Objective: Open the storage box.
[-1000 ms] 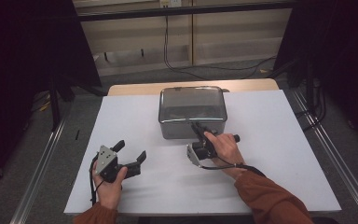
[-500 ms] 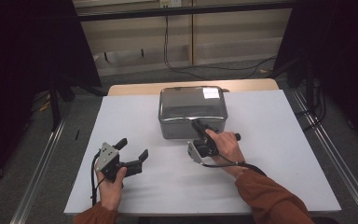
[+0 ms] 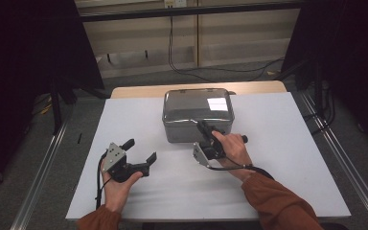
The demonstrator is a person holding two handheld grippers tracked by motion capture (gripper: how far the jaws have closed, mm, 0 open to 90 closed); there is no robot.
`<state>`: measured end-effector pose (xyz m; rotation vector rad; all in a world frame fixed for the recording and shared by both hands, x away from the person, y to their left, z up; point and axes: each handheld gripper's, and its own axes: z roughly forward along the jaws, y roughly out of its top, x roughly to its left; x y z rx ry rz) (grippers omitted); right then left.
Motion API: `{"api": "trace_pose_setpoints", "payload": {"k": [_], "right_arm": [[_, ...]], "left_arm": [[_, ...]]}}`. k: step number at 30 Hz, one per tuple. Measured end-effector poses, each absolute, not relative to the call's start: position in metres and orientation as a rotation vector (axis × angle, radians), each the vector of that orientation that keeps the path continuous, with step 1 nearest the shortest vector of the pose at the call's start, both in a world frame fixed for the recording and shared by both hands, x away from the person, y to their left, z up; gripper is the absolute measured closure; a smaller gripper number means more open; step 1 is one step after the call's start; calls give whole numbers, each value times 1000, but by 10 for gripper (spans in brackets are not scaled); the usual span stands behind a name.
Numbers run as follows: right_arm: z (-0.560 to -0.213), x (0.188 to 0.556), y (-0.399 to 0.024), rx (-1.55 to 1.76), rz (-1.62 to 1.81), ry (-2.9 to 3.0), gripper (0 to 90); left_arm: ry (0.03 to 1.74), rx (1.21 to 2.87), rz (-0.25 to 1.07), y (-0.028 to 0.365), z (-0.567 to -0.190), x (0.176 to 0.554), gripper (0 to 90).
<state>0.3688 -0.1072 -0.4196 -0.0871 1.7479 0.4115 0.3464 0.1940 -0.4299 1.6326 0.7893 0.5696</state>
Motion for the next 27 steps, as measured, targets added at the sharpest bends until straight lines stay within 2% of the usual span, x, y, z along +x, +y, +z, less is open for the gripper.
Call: {"api": "trace_pose_setpoints", "payload": {"k": [8, 16, 27], "right_arm": [[-416, 370, -108, -67, 434, 1744, 801], [-413, 370, -108, -57, 443, 1745, 800], [-408, 371, -109, -55, 455, 1745, 800]], "left_arm": [[757, 1653, 575, 184, -430, 354, 16], [744, 1638, 518, 178, -427, 364, 17], [743, 1622, 537, 177, -420, 378, 18]]}}
